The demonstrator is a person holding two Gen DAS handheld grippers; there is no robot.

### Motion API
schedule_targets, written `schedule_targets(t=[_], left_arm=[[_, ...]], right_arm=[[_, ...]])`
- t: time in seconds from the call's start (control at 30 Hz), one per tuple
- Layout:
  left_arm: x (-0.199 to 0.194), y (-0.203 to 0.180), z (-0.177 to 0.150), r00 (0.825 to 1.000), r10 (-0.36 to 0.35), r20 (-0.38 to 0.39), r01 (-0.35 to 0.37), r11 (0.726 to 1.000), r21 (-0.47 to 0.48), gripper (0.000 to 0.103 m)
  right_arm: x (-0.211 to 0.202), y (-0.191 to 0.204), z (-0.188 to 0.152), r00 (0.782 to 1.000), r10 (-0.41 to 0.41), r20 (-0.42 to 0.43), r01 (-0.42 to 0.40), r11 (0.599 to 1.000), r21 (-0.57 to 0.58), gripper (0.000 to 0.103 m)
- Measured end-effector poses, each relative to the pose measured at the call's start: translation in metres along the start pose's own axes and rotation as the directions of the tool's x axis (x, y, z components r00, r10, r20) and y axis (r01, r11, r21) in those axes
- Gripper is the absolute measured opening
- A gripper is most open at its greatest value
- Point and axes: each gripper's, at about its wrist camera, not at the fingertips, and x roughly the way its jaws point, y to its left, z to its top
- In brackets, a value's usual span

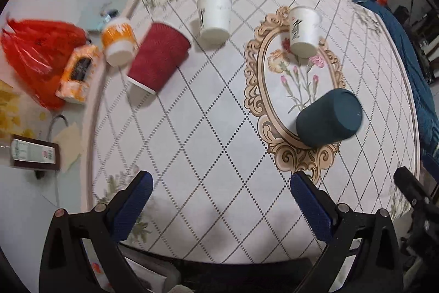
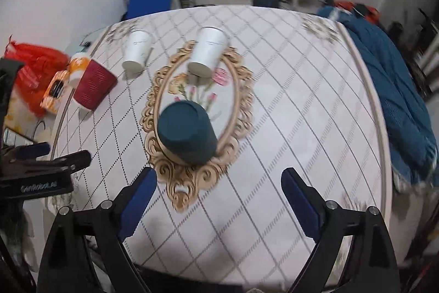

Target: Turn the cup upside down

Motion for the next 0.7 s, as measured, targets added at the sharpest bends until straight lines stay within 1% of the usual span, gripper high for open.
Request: schedule_targets(t=[0.07,0.13,0.27,0.4,0.5,0.6,0.7], left_arm=[[-0.021,-0.002,-0.006,1.0,0.0,0.026,0.0,1.0,0.011,0.103],[-0.048,-0.005,-0.012,0.998,0.005,0.069,-0.006,1.0,0.02,0.103],[-0.112,-0.012,-0.027,0.985,0.012,0.173,-0.018,0.999,0.033,0.103],[-0.162,-0.015,-0.041,0.975,-0.008,0.224,0.005,1.0,0.015,0.103],[-0.194,-0.016,-0.053,0.965,-0.021,0.26,0.022,1.0,-0.001,0.103],[-0.218,-0.019,-0.062,0.96,-0.033,0.278,0.034,0.999,0.0,0.103],[-0.238,-0.02,-0.071,0.955,-0.033,0.293,0.036,0.999,-0.004,0.103]], right_arm=[[-0.018,-0.005,-0.007,0.999,-0.037,-0.002,0.037,0.999,0.04,0.094],[-0.037,-0.008,-0.012,0.998,-0.055,0.002,0.055,0.996,0.067,0.094],[-0.094,-0.011,-0.021,0.996,-0.074,0.043,0.07,0.994,0.088,0.094],[-0.153,-0.009,-0.026,0.992,-0.074,0.103,0.067,0.995,0.069,0.095],[-0.194,-0.008,-0.029,0.986,-0.06,0.154,0.052,0.997,0.054,0.097],[-0.231,-0.009,-0.033,0.978,-0.056,0.199,0.049,0.998,0.041,0.097],[-0.261,-0.011,-0.037,0.974,-0.045,0.222,0.038,0.999,0.036,0.098]])
